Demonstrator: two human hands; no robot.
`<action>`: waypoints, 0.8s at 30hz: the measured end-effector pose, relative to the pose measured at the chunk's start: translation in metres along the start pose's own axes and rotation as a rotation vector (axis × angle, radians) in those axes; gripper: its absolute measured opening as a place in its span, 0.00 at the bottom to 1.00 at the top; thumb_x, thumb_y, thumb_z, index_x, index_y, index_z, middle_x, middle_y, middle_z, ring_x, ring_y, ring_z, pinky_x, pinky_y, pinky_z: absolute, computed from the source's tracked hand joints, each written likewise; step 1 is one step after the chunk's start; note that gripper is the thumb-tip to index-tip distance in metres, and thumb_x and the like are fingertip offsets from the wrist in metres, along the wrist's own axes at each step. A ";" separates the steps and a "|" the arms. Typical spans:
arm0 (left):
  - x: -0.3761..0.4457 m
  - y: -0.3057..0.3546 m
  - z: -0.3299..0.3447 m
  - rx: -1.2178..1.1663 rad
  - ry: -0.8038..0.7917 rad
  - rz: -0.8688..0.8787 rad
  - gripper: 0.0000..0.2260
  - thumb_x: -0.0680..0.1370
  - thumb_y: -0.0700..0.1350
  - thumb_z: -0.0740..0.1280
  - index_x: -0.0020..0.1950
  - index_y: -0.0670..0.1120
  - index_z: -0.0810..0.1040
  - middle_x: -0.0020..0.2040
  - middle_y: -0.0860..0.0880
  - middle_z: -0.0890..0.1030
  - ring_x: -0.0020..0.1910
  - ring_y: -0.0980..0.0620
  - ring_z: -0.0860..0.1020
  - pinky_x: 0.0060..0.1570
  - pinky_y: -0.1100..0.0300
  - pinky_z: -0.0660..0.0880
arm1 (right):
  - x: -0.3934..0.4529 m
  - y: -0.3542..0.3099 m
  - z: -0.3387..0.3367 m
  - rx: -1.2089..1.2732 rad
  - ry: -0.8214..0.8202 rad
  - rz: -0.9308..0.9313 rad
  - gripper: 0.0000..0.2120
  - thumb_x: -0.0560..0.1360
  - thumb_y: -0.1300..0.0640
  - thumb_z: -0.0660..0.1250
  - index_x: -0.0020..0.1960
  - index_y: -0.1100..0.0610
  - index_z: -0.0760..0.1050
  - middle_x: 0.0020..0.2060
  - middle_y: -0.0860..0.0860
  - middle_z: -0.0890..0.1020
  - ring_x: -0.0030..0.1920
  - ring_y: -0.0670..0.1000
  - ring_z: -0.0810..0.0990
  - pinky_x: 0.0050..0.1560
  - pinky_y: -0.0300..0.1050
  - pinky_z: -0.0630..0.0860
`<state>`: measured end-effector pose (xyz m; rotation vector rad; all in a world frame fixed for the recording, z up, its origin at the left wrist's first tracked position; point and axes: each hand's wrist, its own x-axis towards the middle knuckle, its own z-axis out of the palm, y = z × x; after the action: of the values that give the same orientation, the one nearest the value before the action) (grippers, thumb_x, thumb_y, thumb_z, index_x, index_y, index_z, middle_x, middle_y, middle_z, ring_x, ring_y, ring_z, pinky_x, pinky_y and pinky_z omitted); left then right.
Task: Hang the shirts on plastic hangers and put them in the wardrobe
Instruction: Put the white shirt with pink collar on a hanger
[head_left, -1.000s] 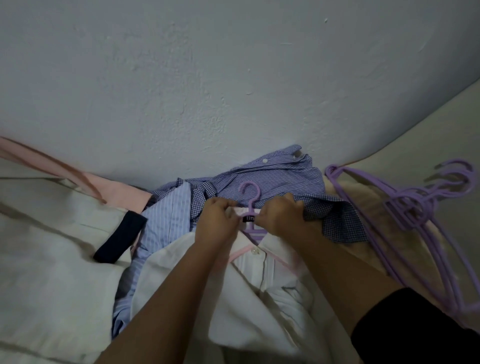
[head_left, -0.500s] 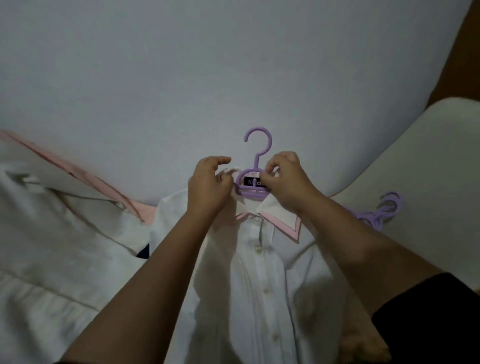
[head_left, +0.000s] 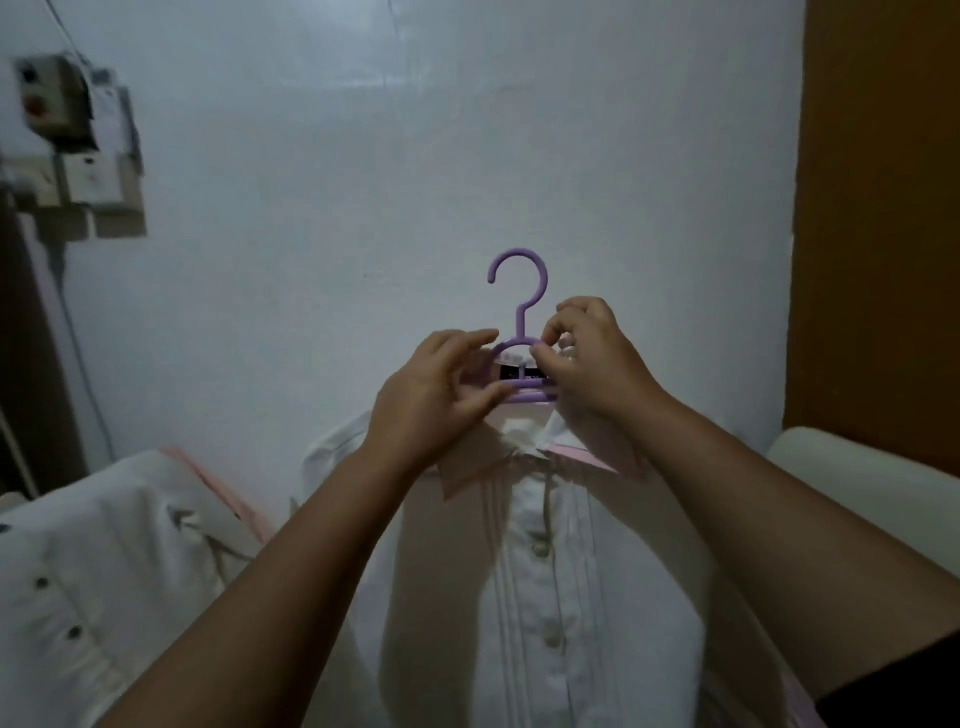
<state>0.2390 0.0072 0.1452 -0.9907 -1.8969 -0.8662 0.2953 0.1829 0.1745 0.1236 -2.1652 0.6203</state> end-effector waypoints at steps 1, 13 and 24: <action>0.003 0.006 -0.007 0.041 -0.021 0.059 0.28 0.69 0.60 0.72 0.67 0.55 0.73 0.61 0.53 0.75 0.53 0.58 0.76 0.48 0.62 0.75 | 0.002 -0.009 -0.007 0.010 0.013 -0.020 0.04 0.76 0.54 0.66 0.45 0.53 0.72 0.62 0.50 0.68 0.53 0.51 0.76 0.57 0.48 0.74; 0.003 0.024 -0.049 0.273 0.125 0.205 0.32 0.65 0.50 0.79 0.67 0.56 0.74 0.54 0.51 0.81 0.42 0.51 0.80 0.35 0.57 0.79 | -0.001 -0.047 -0.038 0.155 0.063 0.013 0.11 0.74 0.44 0.66 0.48 0.52 0.77 0.54 0.48 0.76 0.51 0.48 0.75 0.51 0.44 0.73; 0.004 0.011 -0.084 0.299 0.145 -0.068 0.31 0.67 0.54 0.78 0.68 0.59 0.73 0.63 0.52 0.73 0.51 0.53 0.77 0.47 0.57 0.77 | -0.005 -0.046 -0.036 0.588 -0.056 0.011 0.09 0.73 0.52 0.70 0.51 0.54 0.81 0.46 0.47 0.82 0.48 0.45 0.79 0.52 0.32 0.74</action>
<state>0.2753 -0.0562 0.1873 -0.6688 -1.8762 -0.6488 0.3384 0.1592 0.2072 0.4459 -1.9741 1.2568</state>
